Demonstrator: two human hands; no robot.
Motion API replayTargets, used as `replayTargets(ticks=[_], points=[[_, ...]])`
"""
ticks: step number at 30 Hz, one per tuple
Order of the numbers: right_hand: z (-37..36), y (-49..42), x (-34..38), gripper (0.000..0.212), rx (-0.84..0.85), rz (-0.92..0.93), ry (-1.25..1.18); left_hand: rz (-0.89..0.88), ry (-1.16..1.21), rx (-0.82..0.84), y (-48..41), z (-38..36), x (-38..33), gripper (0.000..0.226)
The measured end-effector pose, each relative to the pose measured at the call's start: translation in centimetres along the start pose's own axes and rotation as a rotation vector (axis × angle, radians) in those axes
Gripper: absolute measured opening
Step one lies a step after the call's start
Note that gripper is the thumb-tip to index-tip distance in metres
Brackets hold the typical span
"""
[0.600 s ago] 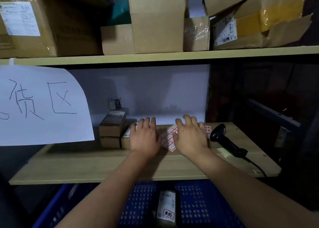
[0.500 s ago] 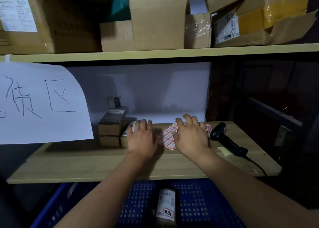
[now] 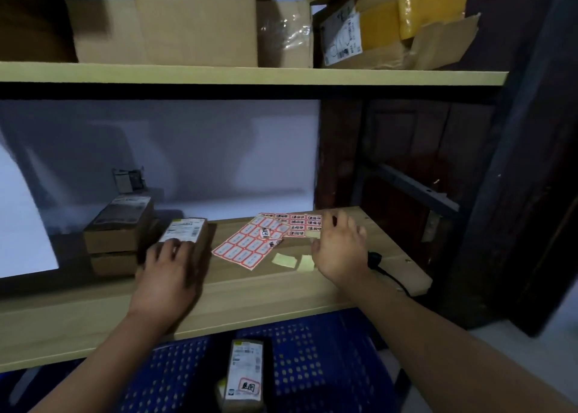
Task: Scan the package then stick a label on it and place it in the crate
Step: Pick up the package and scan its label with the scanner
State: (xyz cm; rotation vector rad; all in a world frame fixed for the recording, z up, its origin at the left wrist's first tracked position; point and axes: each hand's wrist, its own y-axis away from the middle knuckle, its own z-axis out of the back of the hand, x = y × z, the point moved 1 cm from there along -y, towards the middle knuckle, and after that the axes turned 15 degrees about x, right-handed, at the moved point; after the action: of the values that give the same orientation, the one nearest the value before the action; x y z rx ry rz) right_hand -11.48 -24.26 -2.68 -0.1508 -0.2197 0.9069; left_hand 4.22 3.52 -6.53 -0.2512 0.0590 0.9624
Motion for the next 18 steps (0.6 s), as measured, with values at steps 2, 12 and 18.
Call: replayTargets(ticks=[2, 12, 18], points=[[-0.3, -0.2, -1.8, 0.062, 0.035, -0.064, -0.010, -0.016, 0.019, -0.048, 0.1, -0.7, 0.2, 0.047], [-2.4, -3.0, -5.3, 0.067, 0.272, -0.142, -0.175, -0.148, 0.178, -0.238, 0.1, -1.1, 0.4, 0.058], [0.9, -1.7, -5.1, 0.036, 0.007, -0.049, -0.409, -0.310, 0.133, -0.499, 0.8, 0.4, -2.0, 0.044]])
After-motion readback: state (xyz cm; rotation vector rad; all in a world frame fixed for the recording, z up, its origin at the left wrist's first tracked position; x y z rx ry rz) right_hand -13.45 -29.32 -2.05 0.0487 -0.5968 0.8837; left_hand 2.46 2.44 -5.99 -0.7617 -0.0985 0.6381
